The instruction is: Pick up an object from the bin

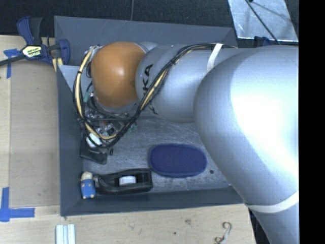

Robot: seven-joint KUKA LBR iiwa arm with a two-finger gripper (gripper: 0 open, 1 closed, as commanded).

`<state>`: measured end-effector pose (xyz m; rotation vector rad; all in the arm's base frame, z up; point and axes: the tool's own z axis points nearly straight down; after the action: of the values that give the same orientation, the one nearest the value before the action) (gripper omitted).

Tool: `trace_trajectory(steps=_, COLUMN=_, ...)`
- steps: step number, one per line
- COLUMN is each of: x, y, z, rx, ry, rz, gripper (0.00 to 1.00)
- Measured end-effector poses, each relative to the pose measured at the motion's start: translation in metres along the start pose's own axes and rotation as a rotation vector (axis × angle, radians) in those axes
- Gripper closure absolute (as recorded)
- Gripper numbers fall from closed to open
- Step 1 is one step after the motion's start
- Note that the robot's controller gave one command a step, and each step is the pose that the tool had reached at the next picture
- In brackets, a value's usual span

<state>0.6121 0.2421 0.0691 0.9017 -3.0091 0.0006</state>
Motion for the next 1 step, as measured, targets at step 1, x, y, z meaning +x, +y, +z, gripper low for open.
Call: trace_trajectory(steps=1, x=-0.0004, y=-0.0007, z=-0.0005, rx=-0.001, ry=-0.001, rz=0.004, gripper=0.00)
